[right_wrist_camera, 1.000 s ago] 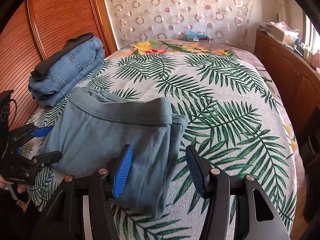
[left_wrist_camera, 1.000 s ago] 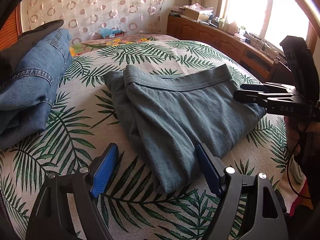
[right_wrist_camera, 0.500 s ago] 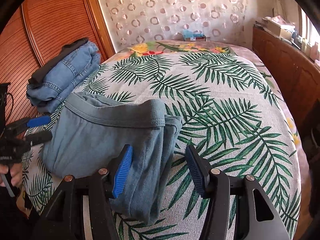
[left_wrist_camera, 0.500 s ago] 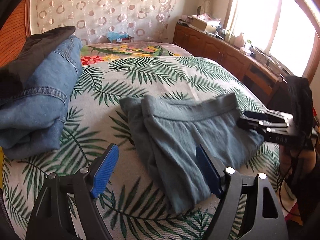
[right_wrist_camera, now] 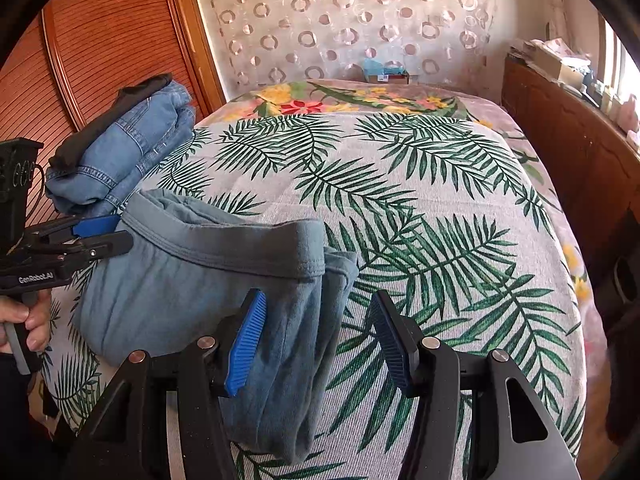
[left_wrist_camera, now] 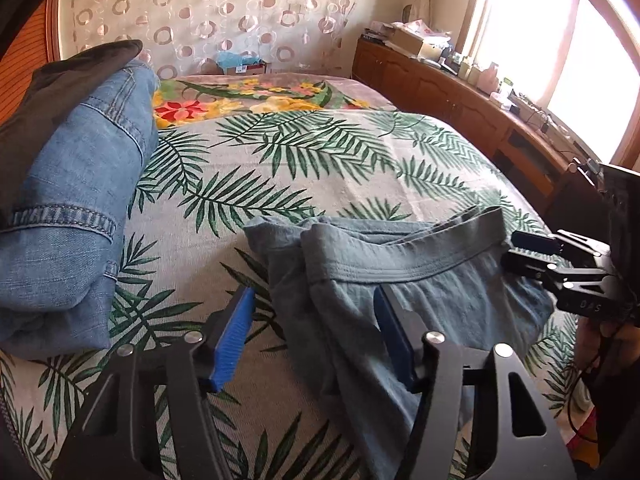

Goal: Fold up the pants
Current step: 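Close both tools on the folded edge of the light-blue shorts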

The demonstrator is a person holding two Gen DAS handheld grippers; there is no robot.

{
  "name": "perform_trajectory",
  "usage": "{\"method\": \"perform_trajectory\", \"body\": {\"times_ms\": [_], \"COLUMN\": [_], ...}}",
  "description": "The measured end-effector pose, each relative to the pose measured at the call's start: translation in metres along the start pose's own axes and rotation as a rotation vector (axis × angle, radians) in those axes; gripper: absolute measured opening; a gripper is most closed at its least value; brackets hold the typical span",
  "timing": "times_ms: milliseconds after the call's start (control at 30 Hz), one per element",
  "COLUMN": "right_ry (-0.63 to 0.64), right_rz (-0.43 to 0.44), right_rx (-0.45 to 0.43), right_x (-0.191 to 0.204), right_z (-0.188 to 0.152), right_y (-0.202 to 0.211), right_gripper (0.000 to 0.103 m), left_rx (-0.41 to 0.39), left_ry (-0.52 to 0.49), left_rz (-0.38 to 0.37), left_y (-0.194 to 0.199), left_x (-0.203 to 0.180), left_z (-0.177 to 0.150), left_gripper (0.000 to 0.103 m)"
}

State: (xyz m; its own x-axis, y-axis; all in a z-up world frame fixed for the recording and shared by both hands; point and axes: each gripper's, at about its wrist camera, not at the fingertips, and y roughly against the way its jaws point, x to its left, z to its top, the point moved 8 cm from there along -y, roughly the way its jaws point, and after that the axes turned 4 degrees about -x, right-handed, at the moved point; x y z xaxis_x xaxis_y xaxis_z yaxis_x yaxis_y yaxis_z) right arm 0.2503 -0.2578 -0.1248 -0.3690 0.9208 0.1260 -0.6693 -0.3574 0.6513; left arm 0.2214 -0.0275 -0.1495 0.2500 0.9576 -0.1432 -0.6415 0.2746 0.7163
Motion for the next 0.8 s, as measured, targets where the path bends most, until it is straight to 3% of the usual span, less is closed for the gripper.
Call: {"method": "perform_trajectory", "body": {"times_ms": [233,333,800], "right_ry": [-0.049,-0.049,-0.040], "right_rz": [0.042,0.059,0.107], "right_rx": [0.027,0.033,0.035], "right_x": [-0.009,-0.007,0.001], "right_z": [0.005,0.007,0.011], "right_y": [-0.012,-0.017,-0.029], "right_gripper": [0.056,0.050,0.018], "left_rx": [0.025,0.021,0.015], "left_ry": [0.006,0.007,-0.020], "left_rz": [-0.005,-0.011,-0.048], "left_y": [-0.013,-0.014,-0.012], "left_x": [0.004,0.004,-0.010], "left_z": [-0.003,-0.003,0.002], "left_gripper": [0.058,0.058,0.027]}}
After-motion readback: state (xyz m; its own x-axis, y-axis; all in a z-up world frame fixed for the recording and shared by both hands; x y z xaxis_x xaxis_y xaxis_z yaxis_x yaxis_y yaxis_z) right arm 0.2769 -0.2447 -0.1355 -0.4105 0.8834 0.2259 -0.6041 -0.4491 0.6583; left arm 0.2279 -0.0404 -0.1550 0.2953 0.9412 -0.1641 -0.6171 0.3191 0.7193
